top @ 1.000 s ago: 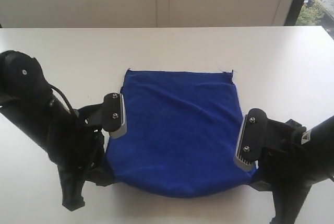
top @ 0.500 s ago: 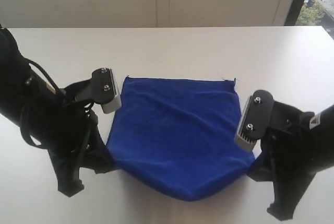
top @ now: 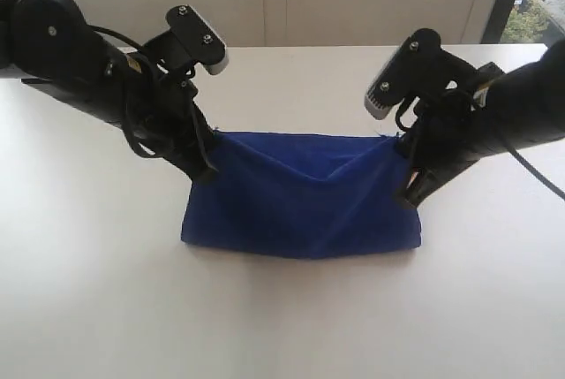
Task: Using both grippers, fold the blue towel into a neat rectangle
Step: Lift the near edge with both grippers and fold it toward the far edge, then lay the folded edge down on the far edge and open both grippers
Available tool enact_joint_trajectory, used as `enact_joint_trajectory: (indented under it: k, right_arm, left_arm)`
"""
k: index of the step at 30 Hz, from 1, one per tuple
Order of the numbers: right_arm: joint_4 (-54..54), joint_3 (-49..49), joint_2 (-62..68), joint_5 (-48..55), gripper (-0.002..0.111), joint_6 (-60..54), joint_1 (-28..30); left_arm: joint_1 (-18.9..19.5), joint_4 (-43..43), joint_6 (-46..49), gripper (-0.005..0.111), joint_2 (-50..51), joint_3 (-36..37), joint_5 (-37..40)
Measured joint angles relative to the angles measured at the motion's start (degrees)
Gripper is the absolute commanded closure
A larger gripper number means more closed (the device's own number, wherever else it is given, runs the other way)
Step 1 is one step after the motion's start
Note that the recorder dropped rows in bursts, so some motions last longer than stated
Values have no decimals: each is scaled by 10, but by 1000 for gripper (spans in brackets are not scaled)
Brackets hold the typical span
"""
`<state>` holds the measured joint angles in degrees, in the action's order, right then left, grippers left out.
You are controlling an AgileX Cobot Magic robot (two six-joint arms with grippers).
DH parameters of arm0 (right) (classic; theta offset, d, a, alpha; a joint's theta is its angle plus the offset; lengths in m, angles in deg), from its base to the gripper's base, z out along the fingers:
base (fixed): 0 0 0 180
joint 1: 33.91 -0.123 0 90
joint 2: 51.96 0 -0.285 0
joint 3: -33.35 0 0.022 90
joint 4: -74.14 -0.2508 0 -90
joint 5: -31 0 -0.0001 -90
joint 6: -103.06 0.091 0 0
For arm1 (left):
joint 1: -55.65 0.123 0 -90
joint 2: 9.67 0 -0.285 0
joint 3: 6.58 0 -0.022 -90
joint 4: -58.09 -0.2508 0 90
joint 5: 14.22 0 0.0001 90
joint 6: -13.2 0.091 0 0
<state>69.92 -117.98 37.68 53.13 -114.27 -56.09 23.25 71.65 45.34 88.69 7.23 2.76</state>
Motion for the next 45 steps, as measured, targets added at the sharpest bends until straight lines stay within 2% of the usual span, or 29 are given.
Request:
enact_joint_trajectory:
  k: [9, 17, 19, 21, 24, 27, 30, 35, 38, 42, 44, 45]
  right_arm:
    - [8, -117, 122, -35, 108, 13, 53]
    - [10, -164, 220, -74, 108, 13, 65]
    - [10, -165, 239, -90, 106, 13, 65]
    - [10, -165, 244, -95, 98, 13, 66]
    - [10, -165, 244, -99, 76, 13, 66]
    - [10, -165, 244, -108, 55, 13, 66]
    - [10, -165, 245, -130, 46, 13, 66]
    - [10, -165, 245, -173, 50, 19, 66]
    - [11, -166, 245, -179, 66, 59, 66]
    - [11, -168, 245, -152, 105, 141, 66]
    - [11, -169, 245, -112, 108, 185, 66]
    - [11, -171, 245, -91, 108, 201, 66]
  left_arm:
    - [52, -10, 0, 107, 103, -105, -47]
    - [59, -10, 7, 107, 187, -152, -78]
    - [59, -11, 9, 99, 200, -155, -83]
    - [59, -11, 9, 82, 201, -155, -81]
    - [59, -11, 12, 55, 201, -158, -79]
    - [59, -11, 13, 49, 201, -158, -84]
    - [59, -12, 13, 52, 201, -158, -88]
    - [64, -13, 13, 54, 201, -158, -88]
    - [75, -15, 13, 58, 201, -158, -88]
    - [87, -15, -6, 88, 201, -158, -71]
    - [93, -15, -31, 106, 201, -158, -46]
    - [96, -15, -43, 106, 201, -158, -34]
